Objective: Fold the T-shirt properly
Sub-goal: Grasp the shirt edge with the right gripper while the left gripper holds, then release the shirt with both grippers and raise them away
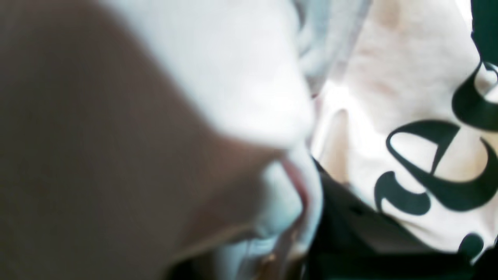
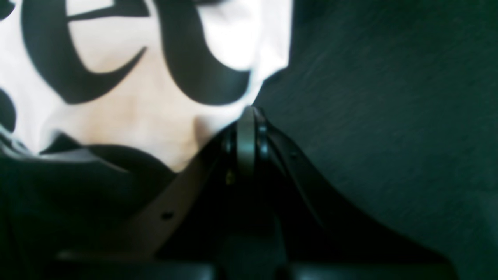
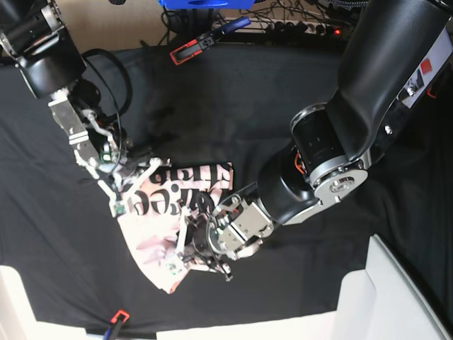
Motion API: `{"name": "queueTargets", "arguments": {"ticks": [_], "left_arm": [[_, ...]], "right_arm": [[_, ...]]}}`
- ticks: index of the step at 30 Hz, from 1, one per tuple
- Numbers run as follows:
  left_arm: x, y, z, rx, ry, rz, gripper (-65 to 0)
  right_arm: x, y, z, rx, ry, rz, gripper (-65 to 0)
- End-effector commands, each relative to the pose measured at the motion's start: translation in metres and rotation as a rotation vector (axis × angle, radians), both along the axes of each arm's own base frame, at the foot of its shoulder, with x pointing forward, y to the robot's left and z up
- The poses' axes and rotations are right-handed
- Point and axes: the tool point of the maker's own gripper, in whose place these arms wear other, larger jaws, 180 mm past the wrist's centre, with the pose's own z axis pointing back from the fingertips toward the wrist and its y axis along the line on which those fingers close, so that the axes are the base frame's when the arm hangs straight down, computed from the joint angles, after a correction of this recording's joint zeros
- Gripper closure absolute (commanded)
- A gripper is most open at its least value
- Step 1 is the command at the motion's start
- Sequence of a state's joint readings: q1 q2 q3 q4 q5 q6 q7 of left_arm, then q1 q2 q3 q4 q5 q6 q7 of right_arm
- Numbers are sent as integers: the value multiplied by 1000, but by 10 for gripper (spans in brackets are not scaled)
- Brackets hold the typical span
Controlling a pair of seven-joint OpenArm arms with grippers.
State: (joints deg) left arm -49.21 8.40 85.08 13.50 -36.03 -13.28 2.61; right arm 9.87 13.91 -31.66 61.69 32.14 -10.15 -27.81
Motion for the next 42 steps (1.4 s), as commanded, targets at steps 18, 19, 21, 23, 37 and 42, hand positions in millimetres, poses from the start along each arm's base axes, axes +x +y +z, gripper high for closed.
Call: {"name": "queueTargets", "arguments": {"ticks": [18, 19, 21, 23, 37, 42], "left_arm": [[26, -19, 40, 71, -190, -116, -267], [28, -17, 40, 105, -222, -128, -294], [28, -14, 38, 152, -251, -155, -316], [32, -12, 41, 172, -268, -164, -319], [94, -9, 136, 10, -424, 7, -322], [82, -8, 111, 33, -354, -3, -383]], "right_arm": [[-19, 7, 2, 18, 28, -46, 0], [-19, 6, 2, 17, 28, -46, 0], [-19, 6, 2, 17, 28, -46, 0], [-20, 6, 2, 17, 29, -46, 0], [-23, 10, 2, 22, 60, -37, 0], [-23, 11, 6, 25, 61, -30, 0]]}}
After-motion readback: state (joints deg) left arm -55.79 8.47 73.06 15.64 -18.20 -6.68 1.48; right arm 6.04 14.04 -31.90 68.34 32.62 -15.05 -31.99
